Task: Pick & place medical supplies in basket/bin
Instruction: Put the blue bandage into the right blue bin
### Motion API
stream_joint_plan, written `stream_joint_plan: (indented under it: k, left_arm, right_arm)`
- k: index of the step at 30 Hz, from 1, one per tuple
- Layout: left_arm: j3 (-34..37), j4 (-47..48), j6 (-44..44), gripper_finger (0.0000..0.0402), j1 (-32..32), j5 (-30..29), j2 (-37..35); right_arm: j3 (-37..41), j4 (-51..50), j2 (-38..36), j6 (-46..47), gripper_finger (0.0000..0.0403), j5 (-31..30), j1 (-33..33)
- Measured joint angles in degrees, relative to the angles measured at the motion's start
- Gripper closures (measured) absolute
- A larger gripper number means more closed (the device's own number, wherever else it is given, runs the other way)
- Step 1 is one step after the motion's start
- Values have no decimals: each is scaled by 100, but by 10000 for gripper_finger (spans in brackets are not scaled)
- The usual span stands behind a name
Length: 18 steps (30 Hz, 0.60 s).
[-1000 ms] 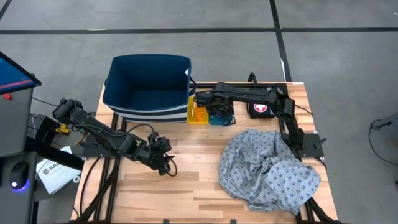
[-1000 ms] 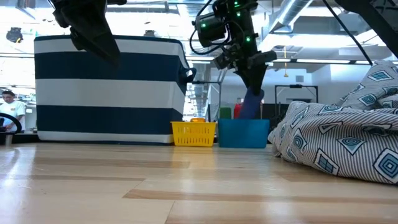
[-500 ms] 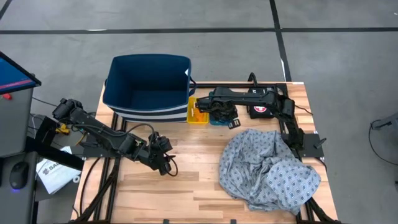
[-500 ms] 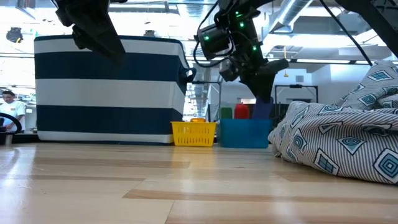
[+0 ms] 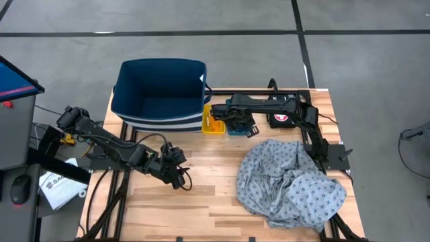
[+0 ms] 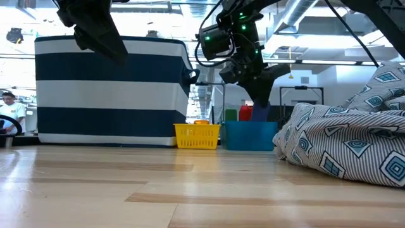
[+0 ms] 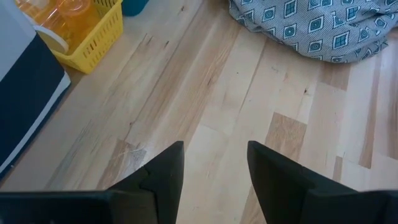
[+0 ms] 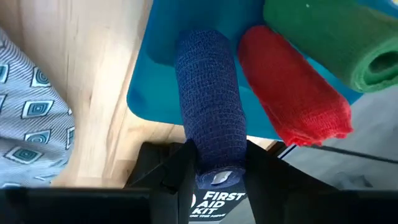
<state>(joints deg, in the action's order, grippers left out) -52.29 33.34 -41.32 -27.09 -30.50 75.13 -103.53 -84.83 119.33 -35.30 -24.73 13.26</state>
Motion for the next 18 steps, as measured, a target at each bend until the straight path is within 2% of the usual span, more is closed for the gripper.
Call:
stream_joint_plan:
  k: [10, 18]
  left_arm:
    - [0, 0, 39, 234, 0, 2, 0]
    - [0, -22, 39, 234, 0, 7, 0]
  right_arm:
    - [-22, 284, 97, -716, 289, 27, -51]
    - [-28, -265, 588, -488, 289, -417, -249]
